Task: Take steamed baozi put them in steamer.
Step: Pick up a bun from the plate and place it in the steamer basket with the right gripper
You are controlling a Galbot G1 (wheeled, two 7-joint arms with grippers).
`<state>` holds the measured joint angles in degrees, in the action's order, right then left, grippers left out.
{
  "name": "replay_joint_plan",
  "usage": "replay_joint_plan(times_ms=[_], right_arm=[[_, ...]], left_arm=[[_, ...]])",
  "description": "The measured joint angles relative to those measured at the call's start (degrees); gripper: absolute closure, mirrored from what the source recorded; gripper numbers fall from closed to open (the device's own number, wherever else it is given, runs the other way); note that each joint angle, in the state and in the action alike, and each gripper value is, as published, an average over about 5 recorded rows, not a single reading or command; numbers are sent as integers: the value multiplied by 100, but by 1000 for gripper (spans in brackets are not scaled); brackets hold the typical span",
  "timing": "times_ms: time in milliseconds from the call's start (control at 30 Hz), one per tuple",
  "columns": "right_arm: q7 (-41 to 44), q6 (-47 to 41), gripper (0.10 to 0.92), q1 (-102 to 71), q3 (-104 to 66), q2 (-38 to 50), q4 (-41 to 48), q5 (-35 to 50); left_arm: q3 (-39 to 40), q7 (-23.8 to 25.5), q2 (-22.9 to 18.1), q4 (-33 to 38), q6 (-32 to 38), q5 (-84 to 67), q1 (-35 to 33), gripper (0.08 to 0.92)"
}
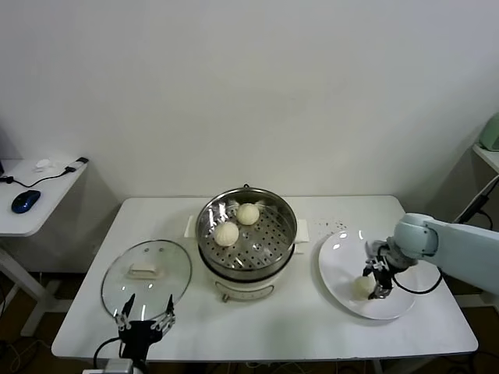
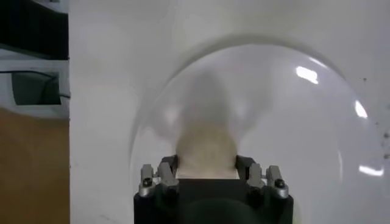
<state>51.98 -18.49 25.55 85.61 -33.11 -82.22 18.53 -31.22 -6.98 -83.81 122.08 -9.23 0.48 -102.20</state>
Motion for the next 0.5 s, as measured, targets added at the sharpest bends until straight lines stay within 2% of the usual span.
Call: replay_joint_plan(times_ms=[167, 500], right_arm=[[362, 534, 389, 1112, 356, -425, 130, 193], [891, 2308, 389, 2653, 307, -1811, 91, 270]], left_arm=[[45, 0, -1, 21, 1, 28, 1, 177], [94, 0, 15, 42, 17, 62, -2, 177]])
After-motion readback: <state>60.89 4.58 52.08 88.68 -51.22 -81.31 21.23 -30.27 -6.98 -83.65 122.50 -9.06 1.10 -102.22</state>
